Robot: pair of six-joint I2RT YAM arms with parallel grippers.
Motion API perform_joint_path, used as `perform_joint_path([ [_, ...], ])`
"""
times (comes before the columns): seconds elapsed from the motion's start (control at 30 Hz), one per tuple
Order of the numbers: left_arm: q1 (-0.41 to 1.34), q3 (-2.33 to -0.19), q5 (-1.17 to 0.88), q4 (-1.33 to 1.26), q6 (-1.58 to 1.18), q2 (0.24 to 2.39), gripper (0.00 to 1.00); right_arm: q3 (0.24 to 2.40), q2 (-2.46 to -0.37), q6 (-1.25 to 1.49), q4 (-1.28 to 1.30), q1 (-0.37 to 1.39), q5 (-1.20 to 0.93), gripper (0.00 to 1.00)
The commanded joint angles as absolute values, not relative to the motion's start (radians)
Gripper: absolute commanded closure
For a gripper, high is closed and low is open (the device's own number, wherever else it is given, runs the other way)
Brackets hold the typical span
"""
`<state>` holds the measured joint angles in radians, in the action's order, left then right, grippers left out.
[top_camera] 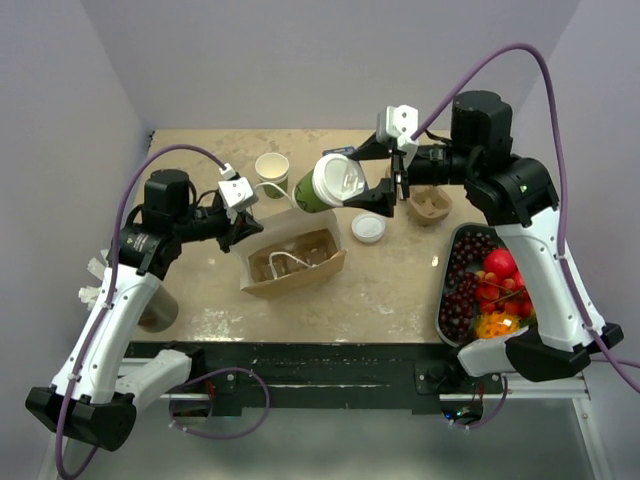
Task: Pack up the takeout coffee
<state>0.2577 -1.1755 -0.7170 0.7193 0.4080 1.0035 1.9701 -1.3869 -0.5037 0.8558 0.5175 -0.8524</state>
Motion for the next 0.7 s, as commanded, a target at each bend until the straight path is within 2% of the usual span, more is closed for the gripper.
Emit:
perform_joint_path([
  [0.0,0.258,-1.173,-0.726,0.673,0.376,0.997,1.0,1.953,-1.339,-0.624,0.974,0.578,-0.873,1.0],
  [0.27,0.255,-1.189,-0.744,0.68,0.368,0.991,1.0,1.894,-1.356,-0.658,0.977,0.681,-0.796,1.0],
  [0.67,0.256,-1.161,-0.736,0.64,0.347,0.947,1.0,1.921,-1.46,-0.686,0.983,0.821,-0.502,1.0],
])
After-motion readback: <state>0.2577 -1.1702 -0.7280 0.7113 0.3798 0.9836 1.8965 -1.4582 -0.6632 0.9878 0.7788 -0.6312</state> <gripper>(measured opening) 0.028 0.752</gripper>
